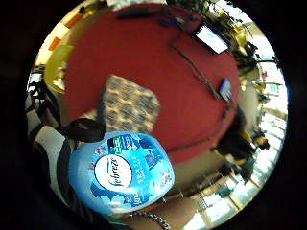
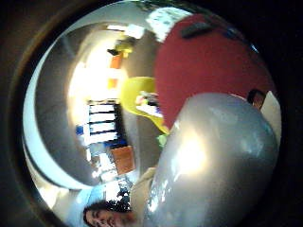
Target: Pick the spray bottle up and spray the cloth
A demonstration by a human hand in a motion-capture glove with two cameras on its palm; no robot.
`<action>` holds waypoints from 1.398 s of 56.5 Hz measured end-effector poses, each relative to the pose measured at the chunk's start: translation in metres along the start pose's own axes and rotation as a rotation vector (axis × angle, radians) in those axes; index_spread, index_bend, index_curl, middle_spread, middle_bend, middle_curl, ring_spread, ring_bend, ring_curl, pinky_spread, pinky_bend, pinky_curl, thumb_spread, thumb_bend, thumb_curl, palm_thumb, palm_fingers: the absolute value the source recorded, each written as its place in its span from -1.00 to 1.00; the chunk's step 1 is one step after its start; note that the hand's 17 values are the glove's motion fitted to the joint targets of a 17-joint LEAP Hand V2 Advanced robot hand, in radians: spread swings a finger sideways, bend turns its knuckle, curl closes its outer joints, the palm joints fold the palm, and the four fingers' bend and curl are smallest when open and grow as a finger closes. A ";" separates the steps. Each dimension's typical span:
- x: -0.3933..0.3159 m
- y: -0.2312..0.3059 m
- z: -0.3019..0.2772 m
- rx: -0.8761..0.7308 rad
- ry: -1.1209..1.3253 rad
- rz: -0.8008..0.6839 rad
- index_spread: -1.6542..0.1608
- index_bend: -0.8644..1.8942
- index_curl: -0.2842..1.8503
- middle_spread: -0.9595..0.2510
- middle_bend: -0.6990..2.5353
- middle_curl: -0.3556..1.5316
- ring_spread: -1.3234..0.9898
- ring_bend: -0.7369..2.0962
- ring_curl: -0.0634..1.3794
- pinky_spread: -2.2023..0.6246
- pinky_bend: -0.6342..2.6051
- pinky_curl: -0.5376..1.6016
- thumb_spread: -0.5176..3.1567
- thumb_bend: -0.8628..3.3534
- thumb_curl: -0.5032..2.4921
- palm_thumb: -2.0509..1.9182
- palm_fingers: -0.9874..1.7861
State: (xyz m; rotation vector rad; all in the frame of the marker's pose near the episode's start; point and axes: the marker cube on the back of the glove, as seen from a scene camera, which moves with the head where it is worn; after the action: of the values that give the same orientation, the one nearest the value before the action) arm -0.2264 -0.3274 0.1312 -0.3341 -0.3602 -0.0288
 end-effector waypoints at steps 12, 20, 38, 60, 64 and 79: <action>-0.047 -0.041 0.054 0.161 -0.505 -0.194 0.54 -0.11 -0.20 0.33 -0.13 -0.05 -0.01 0.03 -0.25 0.35 -0.35 -0.11 -0.55 -0.60 -0.11 0.51 0.72; -0.040 -0.069 0.101 0.274 -0.643 -0.214 0.54 -0.11 -0.19 0.33 -0.13 -0.05 -0.01 0.03 -0.25 0.35 -0.35 -0.11 -0.54 -0.60 -0.11 0.51 0.72; -0.048 -0.111 0.129 0.404 -0.670 -0.233 0.54 -0.11 -0.18 0.33 -0.14 -0.05 -0.01 0.02 -0.25 0.34 -0.34 -0.11 -0.55 -0.60 -0.10 0.51 0.72; -0.048 -0.141 0.131 0.225 -0.691 -0.146 0.55 -0.09 -0.17 0.32 -0.14 -0.05 -0.02 0.01 -0.26 0.34 -0.34 -0.11 -0.59 -0.60 -0.09 0.52 0.72; -0.039 -0.134 0.133 0.083 -0.650 -0.108 0.53 -0.15 -0.19 0.32 -0.15 -0.06 -0.01 0.00 -0.27 0.36 -0.34 -0.11 -0.56 -0.61 -0.10 0.50 0.64; -0.004 -0.071 0.090 -0.118 -0.320 -0.199 0.47 -0.32 -0.37 0.46 -0.30 -0.16 0.04 -0.19 -0.38 0.61 -0.34 -0.13 -0.26 -0.61 -0.22 0.38 0.08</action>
State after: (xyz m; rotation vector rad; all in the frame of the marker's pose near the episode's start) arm -0.2673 -0.3648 0.2314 -0.4200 -0.7101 -0.1938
